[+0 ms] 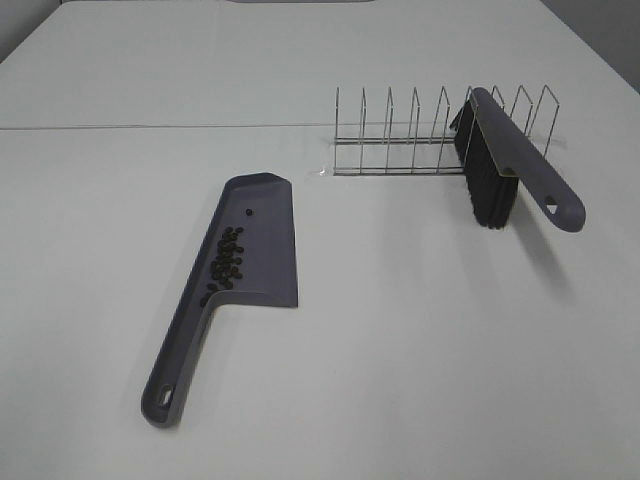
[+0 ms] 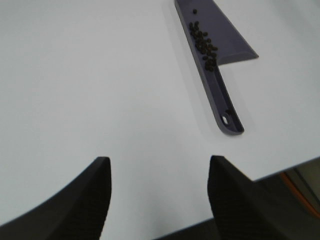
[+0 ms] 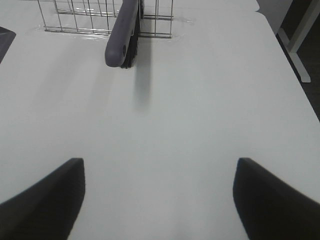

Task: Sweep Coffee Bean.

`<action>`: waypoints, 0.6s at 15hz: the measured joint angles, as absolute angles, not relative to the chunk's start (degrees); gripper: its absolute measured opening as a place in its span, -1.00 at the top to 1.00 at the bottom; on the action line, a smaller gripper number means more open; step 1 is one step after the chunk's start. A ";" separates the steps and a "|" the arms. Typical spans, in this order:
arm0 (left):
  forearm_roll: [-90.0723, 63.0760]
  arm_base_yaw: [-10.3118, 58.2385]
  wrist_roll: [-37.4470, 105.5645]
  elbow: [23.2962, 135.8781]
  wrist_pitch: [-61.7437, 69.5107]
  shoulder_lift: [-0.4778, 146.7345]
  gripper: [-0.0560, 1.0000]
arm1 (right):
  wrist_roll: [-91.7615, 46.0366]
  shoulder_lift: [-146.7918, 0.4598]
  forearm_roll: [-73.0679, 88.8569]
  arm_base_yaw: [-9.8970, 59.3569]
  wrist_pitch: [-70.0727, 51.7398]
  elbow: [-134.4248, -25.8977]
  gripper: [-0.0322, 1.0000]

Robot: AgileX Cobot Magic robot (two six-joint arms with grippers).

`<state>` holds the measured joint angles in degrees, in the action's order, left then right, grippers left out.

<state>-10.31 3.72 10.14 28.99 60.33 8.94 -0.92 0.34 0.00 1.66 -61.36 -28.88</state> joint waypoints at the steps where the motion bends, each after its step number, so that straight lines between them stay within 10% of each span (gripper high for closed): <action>1: -10.31 2.69 10.14 28.99 60.33 6.13 -0.16 | -0.92 0.34 0.00 1.66 -61.36 -28.88 -0.55; 9: -10.26 1.66 10.14 28.99 60.33 -0.23 -0.16 | -0.92 0.34 0.00 1.66 -61.36 -28.88 -0.55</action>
<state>-10.26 1.66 10.14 28.99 60.33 -0.23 -0.92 0.34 0.00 1.66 -61.36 -28.88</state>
